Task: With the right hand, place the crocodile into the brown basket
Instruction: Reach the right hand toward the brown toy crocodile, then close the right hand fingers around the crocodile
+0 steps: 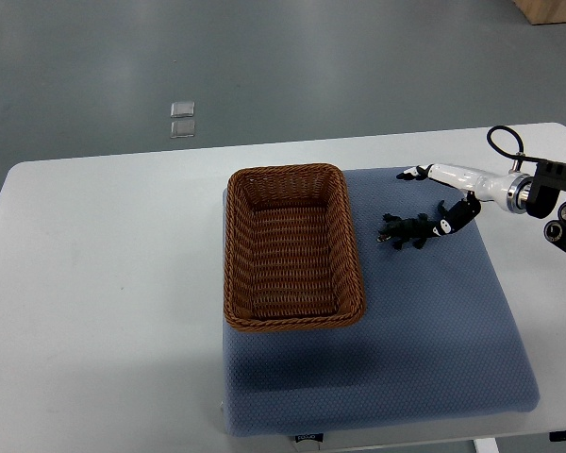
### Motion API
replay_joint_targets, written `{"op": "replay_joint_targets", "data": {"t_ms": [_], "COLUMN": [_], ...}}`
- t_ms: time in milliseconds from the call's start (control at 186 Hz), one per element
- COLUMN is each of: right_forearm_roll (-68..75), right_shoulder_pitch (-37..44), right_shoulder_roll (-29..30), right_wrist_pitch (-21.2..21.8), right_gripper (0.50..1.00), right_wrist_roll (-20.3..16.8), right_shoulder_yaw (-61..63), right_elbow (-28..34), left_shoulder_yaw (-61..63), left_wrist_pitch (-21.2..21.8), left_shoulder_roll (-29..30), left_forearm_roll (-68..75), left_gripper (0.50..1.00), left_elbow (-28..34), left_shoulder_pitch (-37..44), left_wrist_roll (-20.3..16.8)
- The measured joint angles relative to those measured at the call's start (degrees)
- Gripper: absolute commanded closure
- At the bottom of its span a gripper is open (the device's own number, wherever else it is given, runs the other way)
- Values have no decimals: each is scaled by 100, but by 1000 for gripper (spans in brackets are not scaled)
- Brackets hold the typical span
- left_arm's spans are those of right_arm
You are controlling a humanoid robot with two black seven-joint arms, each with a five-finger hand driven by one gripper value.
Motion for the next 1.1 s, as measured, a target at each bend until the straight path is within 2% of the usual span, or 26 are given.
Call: {"op": "replay_joint_targets", "data": {"t_ms": [365,687,1100], "right_forearm_roll": [-453,-534,-679], "right_shoulder_pitch": [30,88,92], "right_shoulder_roll": [19,73,95], "right_wrist_pitch": [-51,-207,-219], "right_gripper": [597,660,681], "right_wrist_roll": [-2,-2,6], "right_shoulder_yaw": [-126,-284,-406], "right_elbow": [-35,-79,-89], "left_shoulder_yaw": [0,0,0], "left_wrist_pitch": [0,0,0], "left_shoulder_roll": [0,0,0], "left_forearm_roll": [0,0,0], "left_gripper": [500,500,500], "left_elbow": [0,0,0], "left_shoulder_pitch": [0,0,0], "left_wrist_roll": [0,0,0]}}
